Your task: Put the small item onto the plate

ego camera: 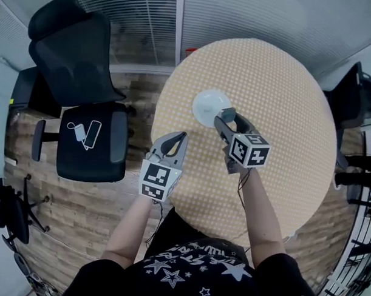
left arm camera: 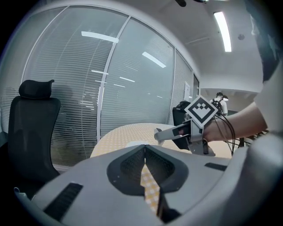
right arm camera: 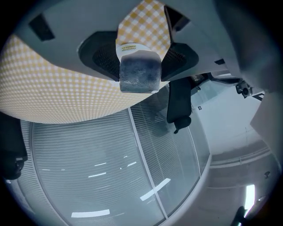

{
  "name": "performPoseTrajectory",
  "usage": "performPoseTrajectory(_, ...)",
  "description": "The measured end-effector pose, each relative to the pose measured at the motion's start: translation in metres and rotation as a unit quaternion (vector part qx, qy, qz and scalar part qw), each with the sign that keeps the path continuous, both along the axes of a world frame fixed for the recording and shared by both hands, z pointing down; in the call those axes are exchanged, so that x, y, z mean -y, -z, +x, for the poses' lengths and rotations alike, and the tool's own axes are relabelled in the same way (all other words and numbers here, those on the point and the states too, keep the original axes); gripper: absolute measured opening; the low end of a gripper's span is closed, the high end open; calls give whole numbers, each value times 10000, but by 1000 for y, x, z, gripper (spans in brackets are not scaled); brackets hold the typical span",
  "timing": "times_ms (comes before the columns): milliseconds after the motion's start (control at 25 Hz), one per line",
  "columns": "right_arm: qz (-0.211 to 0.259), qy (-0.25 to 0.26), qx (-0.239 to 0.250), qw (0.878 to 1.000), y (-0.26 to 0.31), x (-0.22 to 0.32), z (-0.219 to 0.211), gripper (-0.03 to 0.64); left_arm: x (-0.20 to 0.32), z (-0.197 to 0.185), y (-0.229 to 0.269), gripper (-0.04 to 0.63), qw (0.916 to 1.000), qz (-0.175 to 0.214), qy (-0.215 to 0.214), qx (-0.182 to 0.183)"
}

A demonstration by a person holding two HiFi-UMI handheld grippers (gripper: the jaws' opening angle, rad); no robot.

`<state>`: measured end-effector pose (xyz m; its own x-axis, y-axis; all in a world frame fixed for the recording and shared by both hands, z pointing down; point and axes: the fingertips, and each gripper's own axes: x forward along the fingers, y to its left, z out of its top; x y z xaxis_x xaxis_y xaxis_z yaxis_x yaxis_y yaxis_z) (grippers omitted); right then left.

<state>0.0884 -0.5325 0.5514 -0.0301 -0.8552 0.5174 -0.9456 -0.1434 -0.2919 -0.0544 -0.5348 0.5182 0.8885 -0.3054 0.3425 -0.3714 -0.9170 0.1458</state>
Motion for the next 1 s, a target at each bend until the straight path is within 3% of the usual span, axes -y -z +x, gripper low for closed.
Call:
performPoseTrajectory(360,-606,180,-281,9976,-35,26,6,296,0,-5,-23,8,9995,-299,109,67)
performPoseTrajectory(760,-1001,518,-975,9888,-49,43,2,296,-7,0,-38,8,9988,-484,-11,114)
performPoseTrajectory(1000,-1422,555,-1004,9832,-66,54,10,296,-10,3,-40,8,9986,-511,-36,114)
